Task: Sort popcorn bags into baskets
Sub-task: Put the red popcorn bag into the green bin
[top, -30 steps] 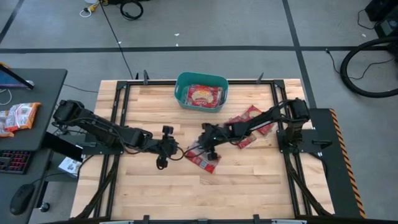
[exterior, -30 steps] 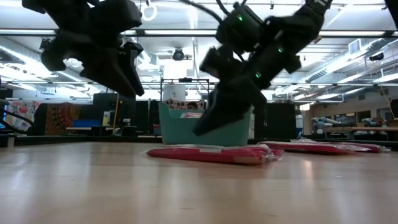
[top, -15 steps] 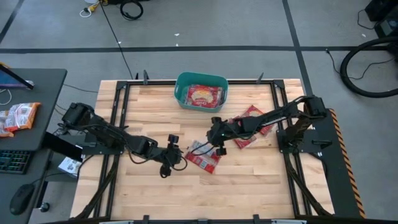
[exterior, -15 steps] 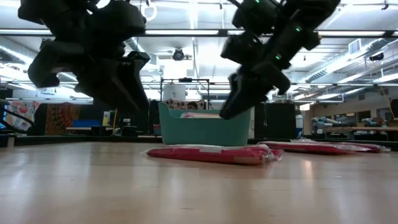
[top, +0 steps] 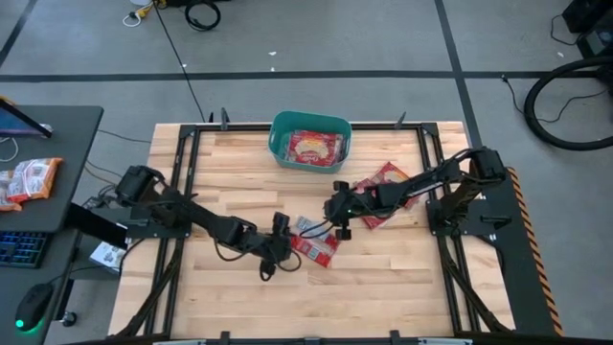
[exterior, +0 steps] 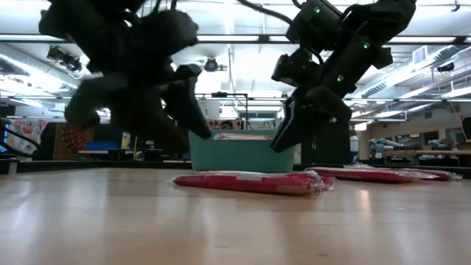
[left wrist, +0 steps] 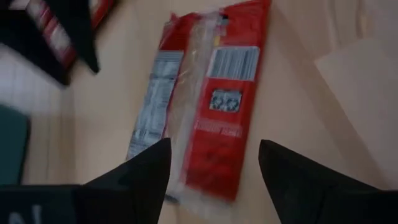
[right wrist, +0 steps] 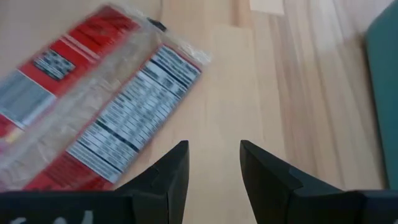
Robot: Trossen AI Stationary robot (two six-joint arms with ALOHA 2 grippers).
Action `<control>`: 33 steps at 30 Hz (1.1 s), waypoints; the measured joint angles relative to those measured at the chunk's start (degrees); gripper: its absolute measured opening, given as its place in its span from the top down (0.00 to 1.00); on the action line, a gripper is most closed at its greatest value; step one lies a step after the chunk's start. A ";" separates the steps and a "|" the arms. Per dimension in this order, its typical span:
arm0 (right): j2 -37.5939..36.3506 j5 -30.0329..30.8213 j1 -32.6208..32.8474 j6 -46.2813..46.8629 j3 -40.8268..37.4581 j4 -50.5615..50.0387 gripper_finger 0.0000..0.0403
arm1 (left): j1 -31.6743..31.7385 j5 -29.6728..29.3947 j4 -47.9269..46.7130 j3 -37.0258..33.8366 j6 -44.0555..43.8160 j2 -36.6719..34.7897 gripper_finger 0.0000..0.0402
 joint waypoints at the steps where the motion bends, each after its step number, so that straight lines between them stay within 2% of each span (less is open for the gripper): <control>1: 0.00 -0.01 0.28 0.00 0.00 0.57 0.63 | -0.04 -0.26 0.09 0.48 1.12 1.01 0.39; 9: 0.00 0.04 2.78 -0.47 0.00 1.80 0.63 | 0.24 -4.05 -0.10 1.37 6.64 6.75 0.39; 14: 0.00 0.07 4.45 -0.56 0.00 2.35 0.63 | 1.30 -2.96 0.54 1.63 6.59 8.05 0.39; 17: 0.00 0.02 5.70 -0.98 0.00 3.14 0.63 | 1.64 -2.18 0.36 1.67 6.56 8.33 0.42; 24: 0.00 0.28 8.73 -3.63 0.00 8.71 0.63 | 2.81 1.52 -0.58 1.61 4.76 8.46 0.68; 30: 0.00 0.23 10.74 -3.64 0.00 9.24 0.63 | 2.97 0.58 -0.75 1.54 1.98 8.51 0.94; 33: 0.00 1.30 11.75 -3.65 0.00 9.63 0.63 | 3.21 0.81 -1.47 2.13 1.77 8.20 0.98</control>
